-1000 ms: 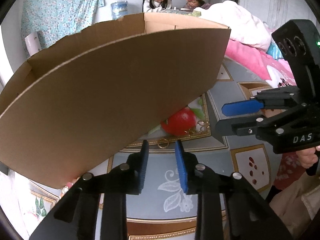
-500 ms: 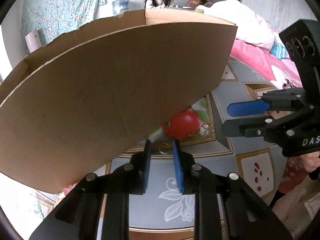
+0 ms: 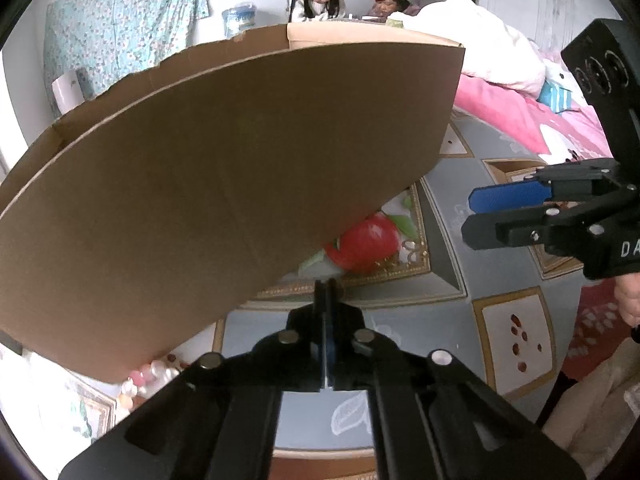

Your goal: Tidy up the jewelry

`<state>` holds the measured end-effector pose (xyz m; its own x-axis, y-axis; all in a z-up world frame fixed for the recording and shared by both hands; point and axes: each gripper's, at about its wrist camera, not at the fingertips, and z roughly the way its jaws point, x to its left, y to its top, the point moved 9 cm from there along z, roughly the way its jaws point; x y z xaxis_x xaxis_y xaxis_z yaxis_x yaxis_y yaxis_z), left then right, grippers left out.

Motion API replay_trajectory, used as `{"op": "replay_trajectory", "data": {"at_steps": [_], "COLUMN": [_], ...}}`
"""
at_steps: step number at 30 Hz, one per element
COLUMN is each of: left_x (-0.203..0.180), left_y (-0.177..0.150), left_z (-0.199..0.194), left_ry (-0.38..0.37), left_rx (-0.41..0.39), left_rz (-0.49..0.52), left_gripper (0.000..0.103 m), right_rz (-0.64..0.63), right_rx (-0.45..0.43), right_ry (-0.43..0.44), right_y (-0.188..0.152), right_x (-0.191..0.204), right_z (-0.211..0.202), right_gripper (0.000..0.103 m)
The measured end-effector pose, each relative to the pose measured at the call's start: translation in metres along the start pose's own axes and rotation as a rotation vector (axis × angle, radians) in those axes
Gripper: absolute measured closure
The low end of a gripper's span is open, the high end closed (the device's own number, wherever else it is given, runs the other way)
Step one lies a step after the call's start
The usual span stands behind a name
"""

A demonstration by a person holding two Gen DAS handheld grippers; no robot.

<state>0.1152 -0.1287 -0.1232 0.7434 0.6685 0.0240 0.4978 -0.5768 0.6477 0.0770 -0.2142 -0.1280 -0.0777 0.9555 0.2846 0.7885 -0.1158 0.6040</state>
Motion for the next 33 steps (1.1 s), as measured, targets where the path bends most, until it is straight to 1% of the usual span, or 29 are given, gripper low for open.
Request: {"op": "replay_trajectory", "data": {"at_steps": [7, 14, 17, 19, 21, 22, 24, 25, 28, 29, 33], "left_x": [0.005, 0.008, 0.011, 0.013, 0.015, 0.015, 0.015, 0.014, 0.015, 0.015, 0.016], "left_y": [-0.015, -0.027, -0.023, -0.02, -0.018, -0.018, -0.018, -0.018, -0.02, -0.02, -0.021], "left_z": [-0.012, -0.022, -0.026, -0.027, -0.025, -0.024, -0.023, -0.022, -0.021, -0.021, -0.019], "left_ry": [0.003, -0.03, -0.04, -0.052, -0.045, -0.042, -0.042, -0.042, -0.037, -0.037, -0.036], "left_rx": [0.015, 0.024, -0.005, -0.013, -0.014, -0.015, -0.015, -0.013, -0.01, -0.008, -0.006], "left_rz": [-0.027, -0.05, -0.068, -0.086, -0.094, -0.093, -0.092, -0.093, -0.09, -0.089, -0.094], "left_gripper": [0.103, 0.103, 0.103, 0.099, 0.094, 0.093, 0.093, 0.093, 0.093, 0.093, 0.093], "right_rz": [-0.024, -0.04, -0.049, -0.06, -0.079, -0.097, -0.131, -0.139, -0.157, -0.162, -0.184], "right_rx": [0.02, 0.034, 0.044, 0.049, 0.052, 0.052, 0.059, 0.064, 0.076, 0.077, 0.075], "right_ry": [0.002, 0.013, 0.014, 0.014, 0.004, -0.01, -0.044, -0.052, -0.065, -0.068, -0.092], "right_y": [0.002, 0.011, 0.011, 0.012, 0.015, 0.015, 0.015, 0.015, 0.014, 0.012, 0.016], "right_x": [0.004, 0.013, 0.015, 0.016, 0.019, 0.02, 0.02, 0.02, 0.019, 0.018, 0.015], "right_z": [0.005, 0.015, 0.018, 0.021, 0.024, 0.026, 0.031, 0.033, 0.04, 0.04, 0.044], "right_gripper": [0.062, 0.062, 0.062, 0.062, 0.062, 0.062, 0.066, 0.07, 0.078, 0.079, 0.079]}}
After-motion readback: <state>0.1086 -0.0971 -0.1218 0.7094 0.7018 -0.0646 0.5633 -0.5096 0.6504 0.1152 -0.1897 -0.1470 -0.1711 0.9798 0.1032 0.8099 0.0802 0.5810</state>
